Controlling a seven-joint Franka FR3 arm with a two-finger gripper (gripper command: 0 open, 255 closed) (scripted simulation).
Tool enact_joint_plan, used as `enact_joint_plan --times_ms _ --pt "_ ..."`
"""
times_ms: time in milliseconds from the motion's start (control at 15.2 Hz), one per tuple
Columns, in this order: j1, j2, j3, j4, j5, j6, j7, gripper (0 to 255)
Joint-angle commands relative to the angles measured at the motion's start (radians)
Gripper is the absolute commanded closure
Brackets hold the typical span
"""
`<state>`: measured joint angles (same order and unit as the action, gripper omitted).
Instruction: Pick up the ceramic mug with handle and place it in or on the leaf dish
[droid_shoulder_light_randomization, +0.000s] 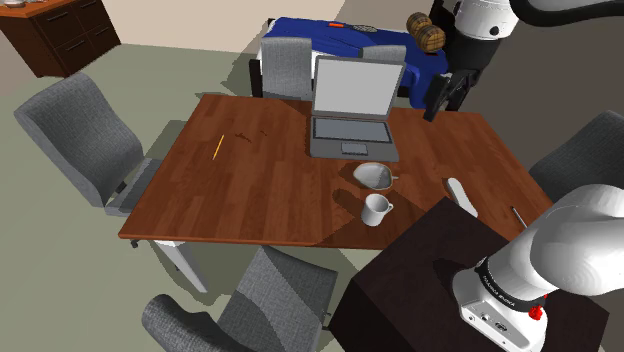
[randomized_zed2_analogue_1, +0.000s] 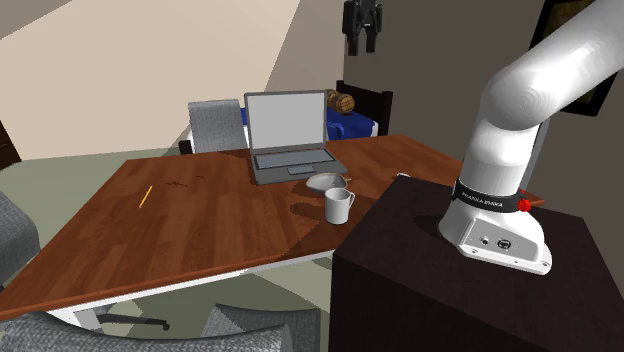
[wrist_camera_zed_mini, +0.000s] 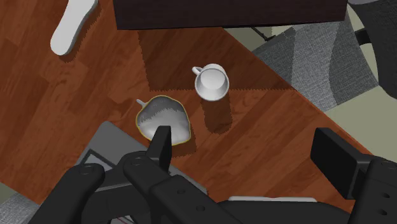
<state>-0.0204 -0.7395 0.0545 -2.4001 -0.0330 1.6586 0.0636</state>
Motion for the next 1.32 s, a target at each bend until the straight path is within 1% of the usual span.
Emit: enact_joint_plan --times_ms 0,330,660,924,1254 --pt "0.0 0.0 0.0 0.0 0.0 0.0 0.0 0" --pt "0.004 0.025 0.002 -0.151 0.0 0.175 0.001 0" --pt "0.006 0.096 0.005 -0.273 -0.002 0.367 0.004 0" --pt "0.004 0.191 0.01 -0.346 -0.008 0.535 0.009 0" --pt "-0.005 0.361 0.019 -0.402 -0.026 0.761 0.022 0"
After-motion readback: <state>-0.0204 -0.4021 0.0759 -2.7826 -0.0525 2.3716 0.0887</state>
